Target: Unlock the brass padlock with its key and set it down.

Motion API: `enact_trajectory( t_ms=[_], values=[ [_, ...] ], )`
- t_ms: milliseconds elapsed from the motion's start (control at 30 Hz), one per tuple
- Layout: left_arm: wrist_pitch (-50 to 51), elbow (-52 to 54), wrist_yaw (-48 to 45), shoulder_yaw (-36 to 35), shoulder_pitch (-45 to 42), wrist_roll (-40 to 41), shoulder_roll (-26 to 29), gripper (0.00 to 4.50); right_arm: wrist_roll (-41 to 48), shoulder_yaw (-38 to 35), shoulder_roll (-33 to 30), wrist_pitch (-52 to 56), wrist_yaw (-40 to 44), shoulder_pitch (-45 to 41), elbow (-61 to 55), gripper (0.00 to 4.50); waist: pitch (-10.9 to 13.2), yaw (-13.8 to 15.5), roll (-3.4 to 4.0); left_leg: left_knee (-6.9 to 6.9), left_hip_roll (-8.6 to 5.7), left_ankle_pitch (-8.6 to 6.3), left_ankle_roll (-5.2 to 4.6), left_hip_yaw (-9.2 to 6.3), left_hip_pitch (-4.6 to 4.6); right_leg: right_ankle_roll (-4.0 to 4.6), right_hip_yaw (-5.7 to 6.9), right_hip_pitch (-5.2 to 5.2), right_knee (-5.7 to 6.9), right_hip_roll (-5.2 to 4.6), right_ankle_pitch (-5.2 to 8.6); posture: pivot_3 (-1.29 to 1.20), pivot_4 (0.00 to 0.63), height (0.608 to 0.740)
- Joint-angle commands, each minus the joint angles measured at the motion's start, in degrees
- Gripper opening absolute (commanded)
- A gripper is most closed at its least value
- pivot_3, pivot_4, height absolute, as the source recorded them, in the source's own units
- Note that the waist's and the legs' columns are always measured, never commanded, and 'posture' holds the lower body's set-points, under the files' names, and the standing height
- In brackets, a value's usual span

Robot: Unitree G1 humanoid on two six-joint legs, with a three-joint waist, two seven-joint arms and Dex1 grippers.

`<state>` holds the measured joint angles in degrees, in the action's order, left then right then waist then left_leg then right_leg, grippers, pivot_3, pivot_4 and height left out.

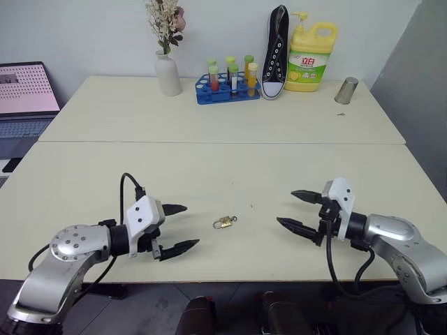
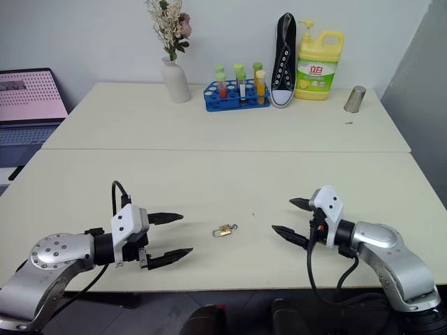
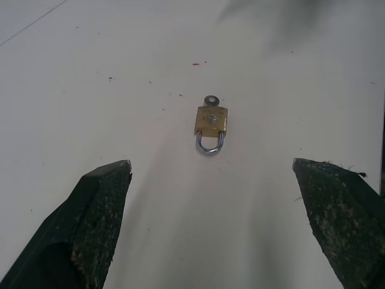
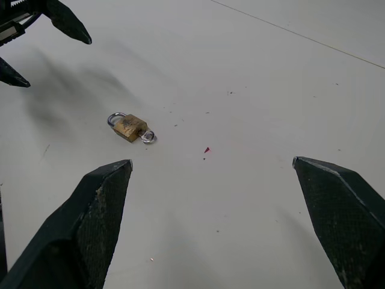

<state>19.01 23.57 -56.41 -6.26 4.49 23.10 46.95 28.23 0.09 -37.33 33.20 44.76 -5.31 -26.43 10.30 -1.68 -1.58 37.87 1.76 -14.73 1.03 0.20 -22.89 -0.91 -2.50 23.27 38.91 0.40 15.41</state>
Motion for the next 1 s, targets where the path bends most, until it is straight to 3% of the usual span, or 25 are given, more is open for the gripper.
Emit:
enact_trajectory(
  t_ms=[33, 633, 1000],
  values=[
    [-1.7, 1.6, 0.9, 0.6, 0.2, -1.1, -0.7, 4.5, 0.1, 0.2, 0.5, -0.7, -0.1, -1.1, -1.2, 4.48, 0.0, 0.0, 0.0, 0.0, 0.0, 0.0, 0.0, 0.0, 0.0, 0.0, 0.0, 0.0, 0.0, 0.0, 0.0, 0.0, 0.15, 0.74],
    [-0.1, 0.9, 0.5, -0.5, -0.7, 2.0, -1.6, 4.5, 1.2, 1.2, 2.2, 1.9, -2.0, -2.1, -2.3, 4.48, 0.0, 0.0, 0.0, 0.01, -0.01, 0.0, 0.0, -0.01, -0.01, 0.0, 0.0, 0.01, 0.0, 0.02, 0.0, 0.0, 0.15, 0.74],
    [-2.4, -0.6, 0.7, 5.2, -3.6, -2.9, -2.5, 4.5, 1.3, 3.3, 3.5, 3.4, -3.0, -1.8, -5.5, 4.48, 0.0, 0.0, 0.0, 0.01, 0.0, 0.0, 0.0, -0.03, -0.01, -0.01, 0.01, 0.01, 0.01, 0.02, 0.0, 0.0, 0.15, 0.74]
  ],
)
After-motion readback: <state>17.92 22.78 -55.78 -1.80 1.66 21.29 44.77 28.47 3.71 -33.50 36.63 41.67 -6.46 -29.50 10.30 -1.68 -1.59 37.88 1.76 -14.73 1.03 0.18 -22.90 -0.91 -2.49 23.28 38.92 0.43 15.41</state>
